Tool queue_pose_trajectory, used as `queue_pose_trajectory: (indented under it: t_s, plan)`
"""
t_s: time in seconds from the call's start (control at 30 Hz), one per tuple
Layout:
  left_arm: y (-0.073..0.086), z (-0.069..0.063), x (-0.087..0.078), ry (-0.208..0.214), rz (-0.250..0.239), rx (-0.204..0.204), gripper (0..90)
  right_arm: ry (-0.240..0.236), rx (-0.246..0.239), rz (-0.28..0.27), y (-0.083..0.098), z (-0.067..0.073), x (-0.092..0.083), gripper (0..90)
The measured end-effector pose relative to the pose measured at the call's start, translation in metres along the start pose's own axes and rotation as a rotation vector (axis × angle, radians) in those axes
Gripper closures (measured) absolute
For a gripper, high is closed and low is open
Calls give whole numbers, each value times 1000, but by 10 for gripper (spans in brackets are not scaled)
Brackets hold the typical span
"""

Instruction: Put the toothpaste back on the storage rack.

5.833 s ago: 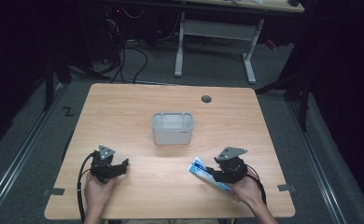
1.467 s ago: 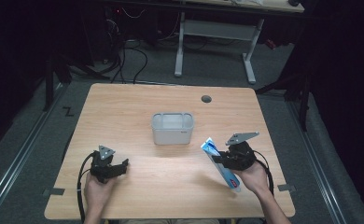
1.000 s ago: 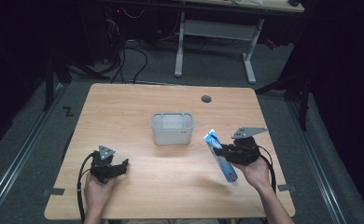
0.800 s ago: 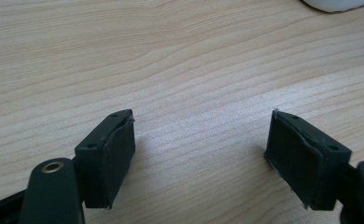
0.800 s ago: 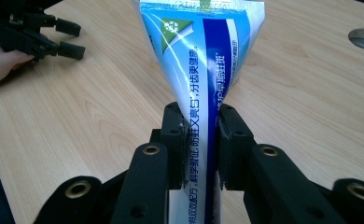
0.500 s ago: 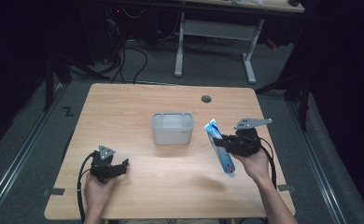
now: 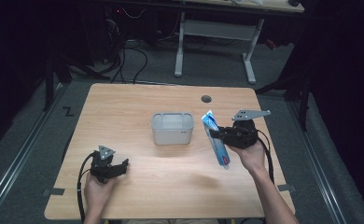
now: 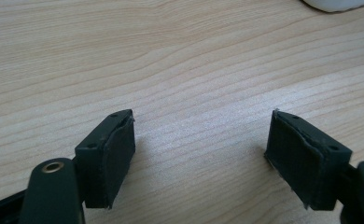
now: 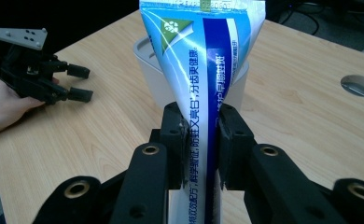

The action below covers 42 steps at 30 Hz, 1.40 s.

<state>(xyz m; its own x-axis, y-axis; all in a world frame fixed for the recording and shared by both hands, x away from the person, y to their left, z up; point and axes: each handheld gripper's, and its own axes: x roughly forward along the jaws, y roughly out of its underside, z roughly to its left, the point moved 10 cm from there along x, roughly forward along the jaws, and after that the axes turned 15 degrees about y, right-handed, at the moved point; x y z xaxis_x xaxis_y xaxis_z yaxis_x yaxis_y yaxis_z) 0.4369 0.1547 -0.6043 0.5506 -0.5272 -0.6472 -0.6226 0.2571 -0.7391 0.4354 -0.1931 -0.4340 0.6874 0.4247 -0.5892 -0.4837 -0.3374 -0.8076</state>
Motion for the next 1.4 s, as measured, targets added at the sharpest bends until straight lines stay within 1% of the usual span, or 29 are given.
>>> queue_pose_trajectory:
  t_s: [0.07,0.1,0.2,0.37,0.6,0.73,0.9,1.1,1.17,1.3,1.4]
  plan:
    - [0,0,0,0,0,0,239,-4,2,-5,-2,0,0,751]
    - [0,0,0,0,0,0,239,-8,6,-20,-7,0,1,751]
    - [0,0,0,0,0,0,239,-10,10,-32,-13,0,2,751]
    - [0,0,0,0,0,1,239,-5,-1,-49,-22,1,3,751]
    - [0,0,0,0,0,1,239,-8,13,-81,-38,2,4,751]
    - [0,0,0,0,0,1,239,-9,5,-95,-48,4,8,751]
    - [0,0,0,0,0,1,239,-10,12,-116,-59,6,13,751]
    - [0,0,0,0,1,1,239,-5,15,-120,-68,7,20,751]
    - [0,0,0,0,1,1,239,-12,26,-117,-70,8,22,750]
    - [0,0,0,0,0,1,239,-8,19,-106,-73,9,27,750]
    - [0,0,0,0,1,1,239,-6,21,-113,-77,9,29,749]
